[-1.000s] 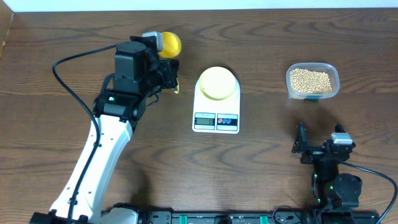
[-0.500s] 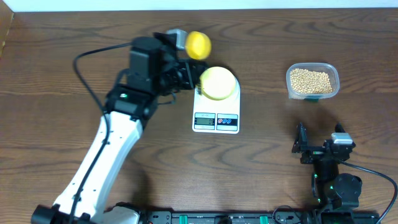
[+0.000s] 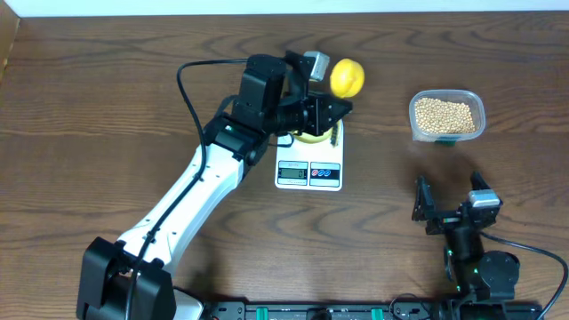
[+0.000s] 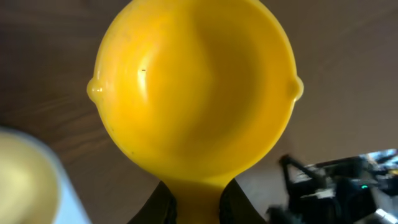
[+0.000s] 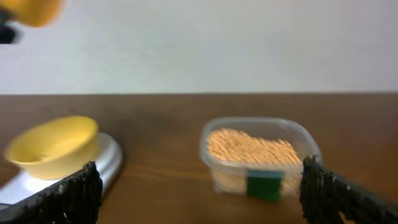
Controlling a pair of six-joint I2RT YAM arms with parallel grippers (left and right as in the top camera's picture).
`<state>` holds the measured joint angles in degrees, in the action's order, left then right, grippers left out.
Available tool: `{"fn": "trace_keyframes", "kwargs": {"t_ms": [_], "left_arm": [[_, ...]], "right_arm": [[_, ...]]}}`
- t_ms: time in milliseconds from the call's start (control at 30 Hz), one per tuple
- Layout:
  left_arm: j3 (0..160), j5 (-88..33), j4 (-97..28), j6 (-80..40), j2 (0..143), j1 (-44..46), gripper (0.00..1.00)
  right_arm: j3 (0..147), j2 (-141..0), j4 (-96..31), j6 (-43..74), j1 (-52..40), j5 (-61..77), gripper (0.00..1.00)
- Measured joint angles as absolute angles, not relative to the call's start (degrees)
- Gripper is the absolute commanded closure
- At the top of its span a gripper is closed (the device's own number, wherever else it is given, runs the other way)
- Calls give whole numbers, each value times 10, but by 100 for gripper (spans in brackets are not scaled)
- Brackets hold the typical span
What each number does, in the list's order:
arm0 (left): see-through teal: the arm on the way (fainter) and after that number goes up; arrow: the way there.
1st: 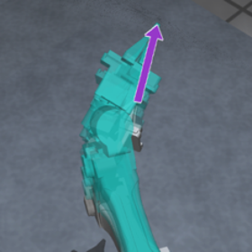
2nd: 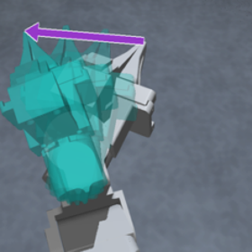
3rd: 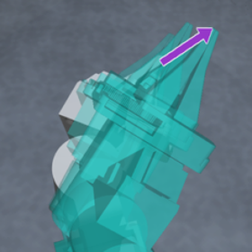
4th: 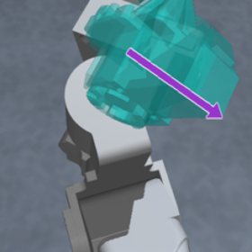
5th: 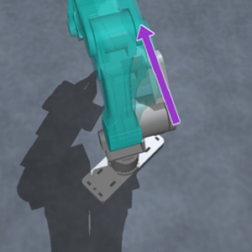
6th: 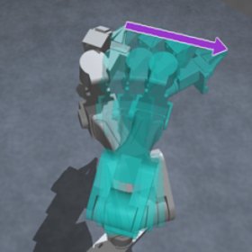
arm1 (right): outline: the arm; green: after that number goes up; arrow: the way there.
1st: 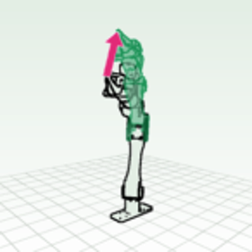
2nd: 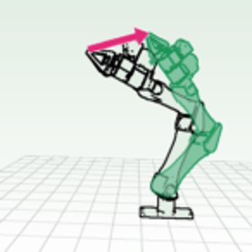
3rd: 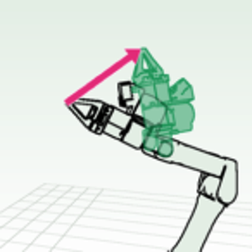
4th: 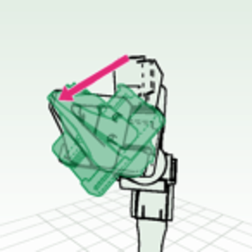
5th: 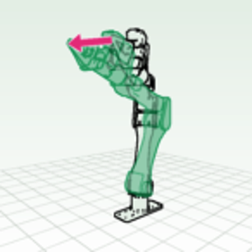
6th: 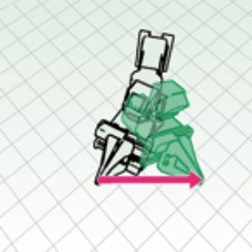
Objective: Scoop item into bowl and weigh 50g on scale
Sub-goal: 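Lift the yellow scoop with the left gripper toward the scale, then bring the right gripper to the scoop handle held by the left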
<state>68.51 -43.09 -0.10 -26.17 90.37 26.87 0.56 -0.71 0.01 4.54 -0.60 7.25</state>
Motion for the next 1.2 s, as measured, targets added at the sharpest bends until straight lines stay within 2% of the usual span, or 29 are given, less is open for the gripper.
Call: {"fn": "trace_keyframes", "kwargs": {"t_ms": [200, 433, 667, 700, 900, 1133, 1200], "left_arm": [[685, -446, 72, -340, 904, 273, 92], [685, -447, 130, -400, 904, 273, 92], [685, -411, 196, -499, 904, 273, 92], [685, -400, 199, -518, 904, 273, 92], [685, -368, 191, -605, 904, 273, 92], [685, -354, 126, -634, 904, 273, 92], [685, -348, 98, -637, 904, 273, 92]], "right_arm": [[95, -46, -3, 55, -6, 102, 1], [289, -210, -34, 55, -6, 143, 1], [495, -424, -209, 43, -6, 206, 1], [540, -454, -271, 38, -6, 213, 1], [748, -586, -449, 7, -6, 232, 1], [790, -648, -454, 2, -6, 287, 1], [790, -661, -447, 2, -6, 325, 7]]}}
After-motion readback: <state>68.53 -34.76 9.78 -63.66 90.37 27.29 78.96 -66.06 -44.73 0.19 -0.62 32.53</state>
